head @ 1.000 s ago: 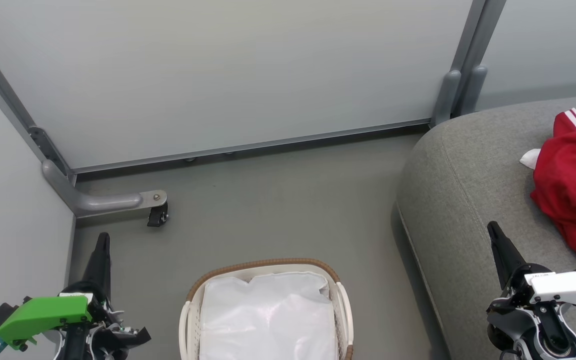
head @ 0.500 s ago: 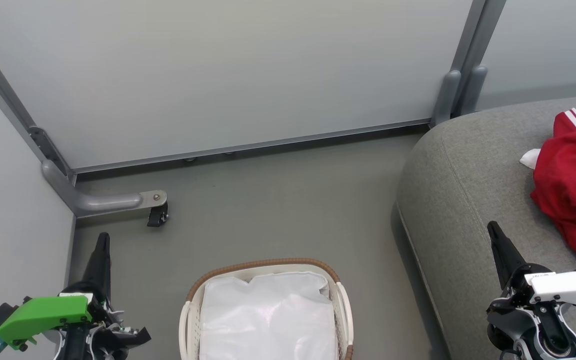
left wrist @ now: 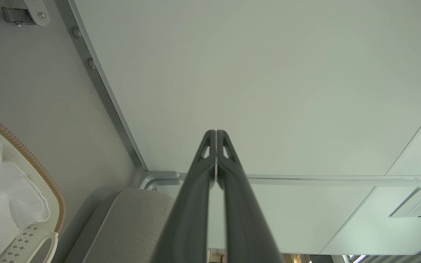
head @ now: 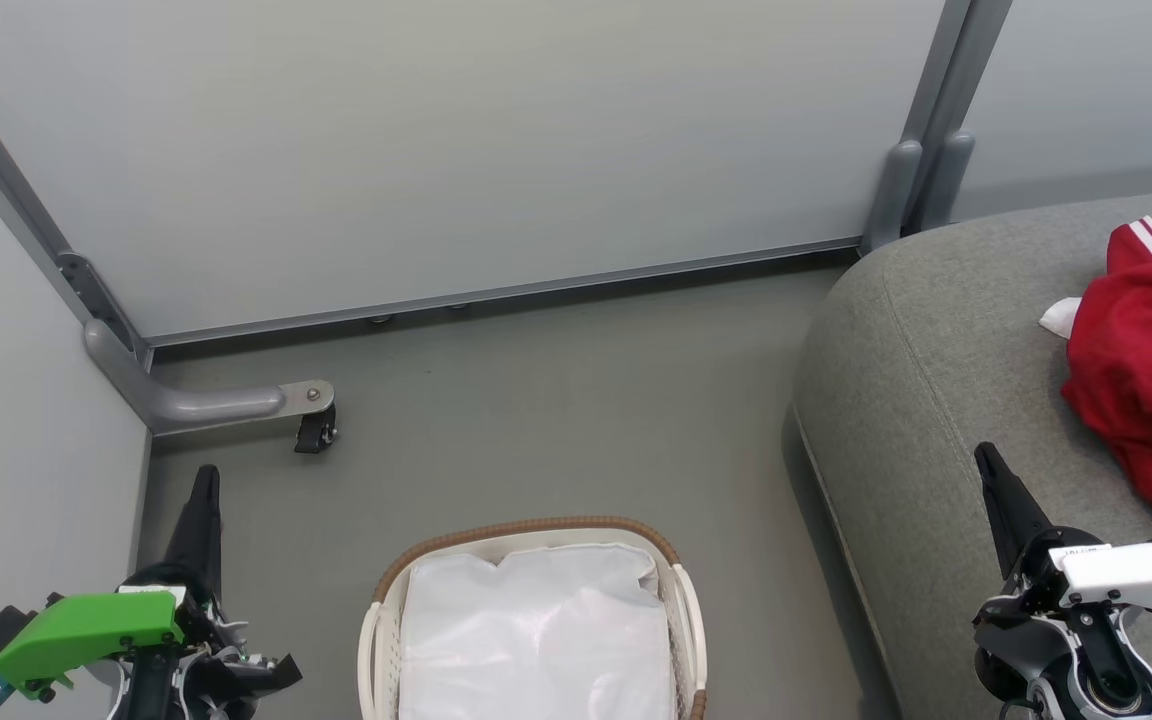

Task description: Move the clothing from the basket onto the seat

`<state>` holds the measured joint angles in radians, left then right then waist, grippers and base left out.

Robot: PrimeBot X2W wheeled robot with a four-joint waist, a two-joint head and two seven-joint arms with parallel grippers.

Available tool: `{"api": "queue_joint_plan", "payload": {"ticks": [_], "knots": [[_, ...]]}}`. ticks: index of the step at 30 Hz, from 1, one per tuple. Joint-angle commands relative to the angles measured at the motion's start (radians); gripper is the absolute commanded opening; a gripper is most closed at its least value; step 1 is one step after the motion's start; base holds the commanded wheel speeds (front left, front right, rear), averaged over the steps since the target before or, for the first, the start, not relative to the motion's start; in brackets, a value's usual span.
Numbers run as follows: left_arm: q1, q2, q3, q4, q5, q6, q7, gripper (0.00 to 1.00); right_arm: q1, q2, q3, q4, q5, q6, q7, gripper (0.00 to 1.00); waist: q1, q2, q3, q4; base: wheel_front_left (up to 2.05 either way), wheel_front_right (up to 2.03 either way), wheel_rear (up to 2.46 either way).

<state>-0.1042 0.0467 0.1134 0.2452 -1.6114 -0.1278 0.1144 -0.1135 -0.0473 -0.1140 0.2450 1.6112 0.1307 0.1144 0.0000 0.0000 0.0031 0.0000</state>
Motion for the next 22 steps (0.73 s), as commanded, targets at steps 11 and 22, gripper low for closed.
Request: {"api": "queue_joint_plan", "payload": {"ticks": [11,22], "knots": [[-0.009,0.007,0.002,-0.002,-0.003,-0.006,0.003,0.0,0.01,-0.006,-0.002,-0.003,0.004,0.0,0.003,0.0,0.0,0.0,0.0,0.0,0.0,0.0,0.0],[-0.009,0.007,0.002,-0.002,-0.003,-0.006,0.003,0.0,0.01,-0.006,-0.002,-0.003,0.004,0.0,0.003,0.0,0.0,0.0,0.0,0.0,0.0,0.0,0.0]]}}
